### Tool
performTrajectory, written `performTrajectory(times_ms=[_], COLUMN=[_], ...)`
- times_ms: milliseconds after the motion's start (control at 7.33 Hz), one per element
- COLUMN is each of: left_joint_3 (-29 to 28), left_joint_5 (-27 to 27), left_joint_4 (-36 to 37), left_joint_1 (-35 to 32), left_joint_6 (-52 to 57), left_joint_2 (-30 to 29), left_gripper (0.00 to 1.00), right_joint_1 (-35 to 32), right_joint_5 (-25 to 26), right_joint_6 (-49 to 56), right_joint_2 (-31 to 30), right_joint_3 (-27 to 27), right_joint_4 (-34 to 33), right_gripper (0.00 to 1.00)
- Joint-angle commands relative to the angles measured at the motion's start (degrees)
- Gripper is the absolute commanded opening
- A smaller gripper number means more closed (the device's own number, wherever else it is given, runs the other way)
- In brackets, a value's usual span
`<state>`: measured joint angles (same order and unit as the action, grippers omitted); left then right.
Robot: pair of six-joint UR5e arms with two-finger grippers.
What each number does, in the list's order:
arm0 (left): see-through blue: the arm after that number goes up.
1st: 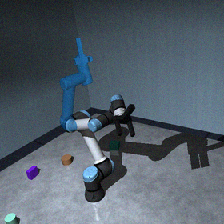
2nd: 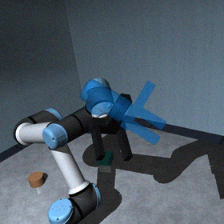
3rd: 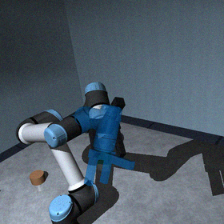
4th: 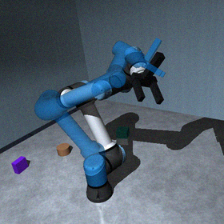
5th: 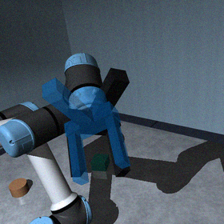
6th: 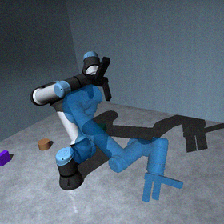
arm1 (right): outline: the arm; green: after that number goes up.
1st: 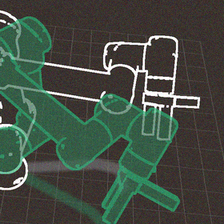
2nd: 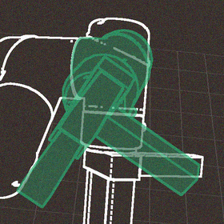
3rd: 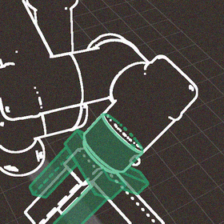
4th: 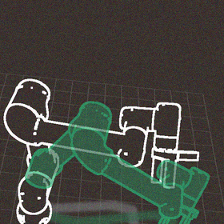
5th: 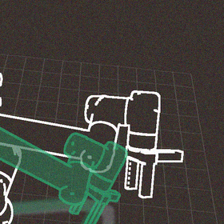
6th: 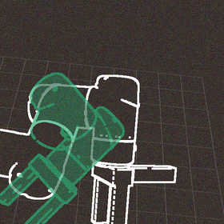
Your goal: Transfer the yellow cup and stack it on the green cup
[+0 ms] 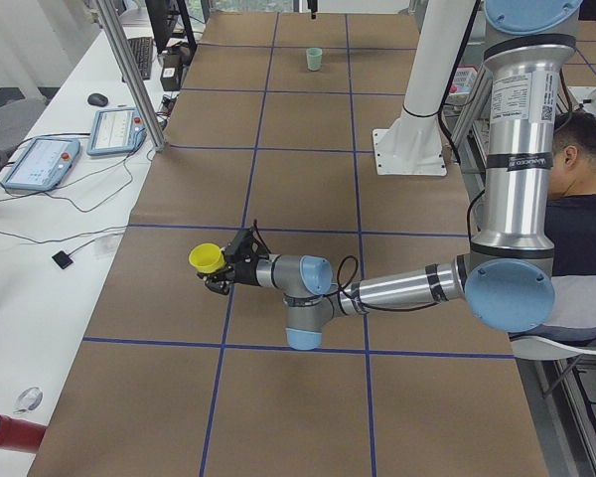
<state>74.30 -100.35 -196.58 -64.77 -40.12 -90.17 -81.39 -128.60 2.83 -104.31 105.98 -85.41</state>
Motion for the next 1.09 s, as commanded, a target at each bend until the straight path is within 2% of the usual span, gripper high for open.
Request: performTrajectory(times_ms=[0, 273, 409, 545, 682, 955], left_joint_3=[3.04, 3.14, 3.14, 3.14, 3.14, 1.13], left_joint_5=[-13.58, -26.50, -34.74, -40.66, -45.15, -53.60], left_joint_4=[-0.20, 0.06, 0.06, 0.06, 0.06, 1.02], left_joint_1=[-0.53, -2.98, -4.12, -4.13, -4.13, -3.96], left_joint_6=[5.97, 10.22, 10.32, 10.32, 10.41, 19.50], left_joint_2=[-0.89, -4.39, -7.62, -11.13, -14.56, -19.32], left_gripper=[0.00, 0.00, 0.00, 0.00, 0.00, 0.00], right_joint_1=[0.00, 0.00, 0.00, 0.00, 0.00, -0.35], right_joint_5=[-0.16, -0.86, -1.38, -2.26, -4.09, -4.90], right_joint_6=[0.07, 0.33, 0.25, 0.16, -0.01, 0.07], right_joint_2=[1.12, 2.35, 3.66, 3.85, 3.94, 6.39], right_joint_3=[0.28, 0.45, -0.15, 0.27, 0.19, 0.54], right_joint_4=[0.06, 0.42, 0.16, 0.41, 0.42, 0.42], right_gripper=[1.00, 1.00, 1.00, 1.00, 1.00, 1.00])
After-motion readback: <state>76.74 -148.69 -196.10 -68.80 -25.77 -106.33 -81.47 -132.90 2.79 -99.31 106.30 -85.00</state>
